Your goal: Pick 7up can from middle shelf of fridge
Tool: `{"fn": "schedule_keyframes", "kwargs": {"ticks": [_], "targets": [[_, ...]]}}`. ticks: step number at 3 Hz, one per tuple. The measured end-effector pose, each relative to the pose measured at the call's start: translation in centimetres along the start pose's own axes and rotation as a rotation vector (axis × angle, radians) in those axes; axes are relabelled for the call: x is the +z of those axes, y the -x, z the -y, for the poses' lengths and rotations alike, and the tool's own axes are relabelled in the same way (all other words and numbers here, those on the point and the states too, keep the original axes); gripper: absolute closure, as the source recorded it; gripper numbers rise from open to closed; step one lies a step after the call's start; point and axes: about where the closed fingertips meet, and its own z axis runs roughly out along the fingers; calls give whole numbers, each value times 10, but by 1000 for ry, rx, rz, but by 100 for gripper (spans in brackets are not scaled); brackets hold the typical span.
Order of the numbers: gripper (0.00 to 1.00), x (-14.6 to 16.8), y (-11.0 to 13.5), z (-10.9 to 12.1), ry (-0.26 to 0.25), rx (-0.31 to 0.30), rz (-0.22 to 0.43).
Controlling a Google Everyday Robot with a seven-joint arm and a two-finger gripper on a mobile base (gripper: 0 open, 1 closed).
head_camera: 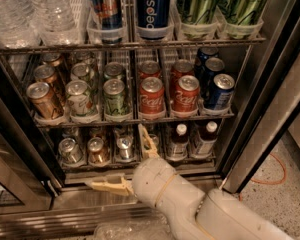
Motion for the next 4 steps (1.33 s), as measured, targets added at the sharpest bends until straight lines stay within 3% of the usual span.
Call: {"fn": "schedule_keyframes", "kwargs": {"ticks": [2,4], "targets": [[0,31,10,15,-4,-60,18],[0,32,8,15,-31,-34,22]]}}
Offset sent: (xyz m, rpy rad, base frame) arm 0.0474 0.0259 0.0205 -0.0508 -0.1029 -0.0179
